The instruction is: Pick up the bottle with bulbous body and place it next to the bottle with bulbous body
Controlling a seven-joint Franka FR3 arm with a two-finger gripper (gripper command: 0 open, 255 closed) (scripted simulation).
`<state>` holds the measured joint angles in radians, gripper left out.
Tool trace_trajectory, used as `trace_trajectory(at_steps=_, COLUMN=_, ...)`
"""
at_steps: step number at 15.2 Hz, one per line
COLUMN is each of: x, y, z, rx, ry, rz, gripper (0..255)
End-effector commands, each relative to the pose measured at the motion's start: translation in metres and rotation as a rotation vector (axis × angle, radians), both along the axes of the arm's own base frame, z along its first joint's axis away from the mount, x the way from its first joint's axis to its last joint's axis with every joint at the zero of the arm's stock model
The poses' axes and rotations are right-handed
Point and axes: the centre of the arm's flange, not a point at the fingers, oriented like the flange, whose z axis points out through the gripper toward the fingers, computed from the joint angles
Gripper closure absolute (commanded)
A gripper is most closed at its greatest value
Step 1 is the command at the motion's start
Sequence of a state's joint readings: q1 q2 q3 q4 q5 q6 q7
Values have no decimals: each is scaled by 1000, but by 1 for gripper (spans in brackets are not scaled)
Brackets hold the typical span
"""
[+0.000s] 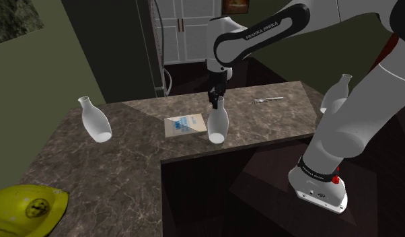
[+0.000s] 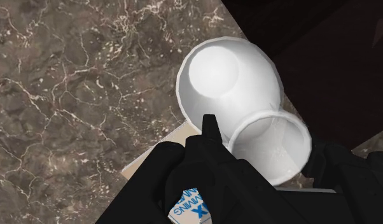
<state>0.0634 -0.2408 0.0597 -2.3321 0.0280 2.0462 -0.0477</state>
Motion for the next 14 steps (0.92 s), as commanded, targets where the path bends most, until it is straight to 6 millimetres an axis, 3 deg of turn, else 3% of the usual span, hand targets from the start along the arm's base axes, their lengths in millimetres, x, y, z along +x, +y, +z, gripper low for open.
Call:
trace_trajectory(at_steps=1, x=0, y=0, z=10, rx=0, ry=0, rz=0, gripper=255)
trace_trajectory(at_steps=14, x=0, y=0, z=78, rx=0, ry=0, rz=0, gripper=255)
